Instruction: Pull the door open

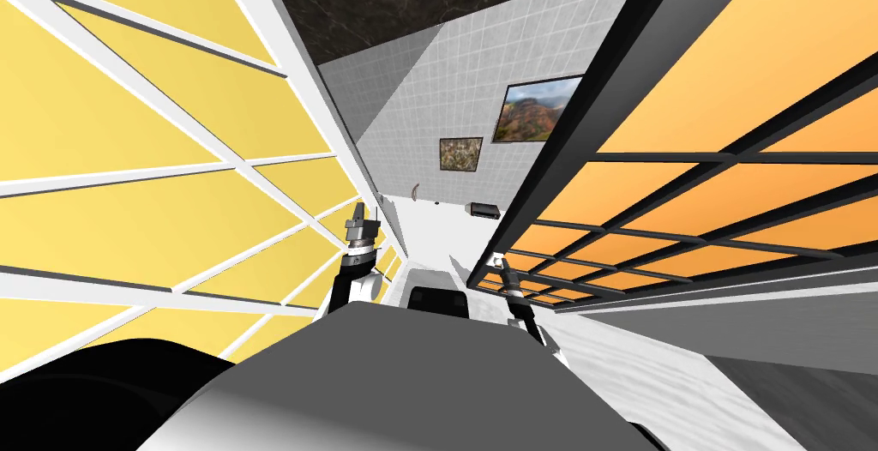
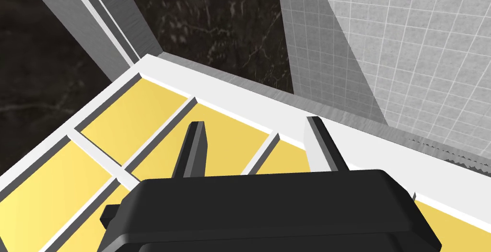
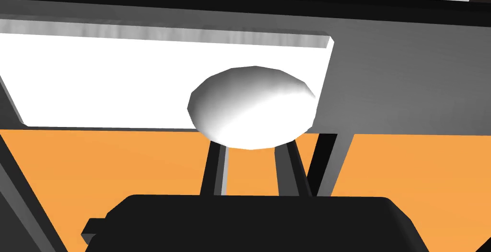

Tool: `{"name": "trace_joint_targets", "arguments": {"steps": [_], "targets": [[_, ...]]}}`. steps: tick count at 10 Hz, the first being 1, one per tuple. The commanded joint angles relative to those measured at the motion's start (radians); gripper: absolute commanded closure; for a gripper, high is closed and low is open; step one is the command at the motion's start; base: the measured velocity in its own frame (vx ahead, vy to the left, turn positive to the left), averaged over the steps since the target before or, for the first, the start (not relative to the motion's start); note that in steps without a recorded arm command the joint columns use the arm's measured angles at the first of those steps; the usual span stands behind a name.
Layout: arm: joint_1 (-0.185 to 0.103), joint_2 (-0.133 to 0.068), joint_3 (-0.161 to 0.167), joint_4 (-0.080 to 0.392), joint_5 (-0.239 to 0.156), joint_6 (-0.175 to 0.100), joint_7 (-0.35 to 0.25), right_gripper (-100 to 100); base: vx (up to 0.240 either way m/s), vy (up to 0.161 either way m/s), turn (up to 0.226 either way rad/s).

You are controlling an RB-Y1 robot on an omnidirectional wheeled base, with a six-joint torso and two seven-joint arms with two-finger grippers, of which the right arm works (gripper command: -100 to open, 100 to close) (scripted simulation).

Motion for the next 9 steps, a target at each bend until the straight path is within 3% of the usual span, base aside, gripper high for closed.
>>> {"name": "trace_joint_targets", "arguments": {"steps": [1,2,4,5,9], "targets": [[-0.03,0.02,0.024,0.026,0.009,-0.028,-0.015,100,-0.013,-0.015,-0.004],[-0.03,0.02,0.024,0.026,0.009,-0.028,-0.015,100,0.003,0.007,-0.019],[-0.02,0.017,0.028,0.017,-0.036,-0.023,-0.078,100,-0.051,-0.01,0.15],[-0.02,0.017,0.028,0.017,-0.036,-0.023,-0.086,100,-0.064,-0.022,0.095],[-0.006,0.012,0.035,0.003,-0.104,-0.014,-0.194,100,-0.07,-0.023,0.12]]}}
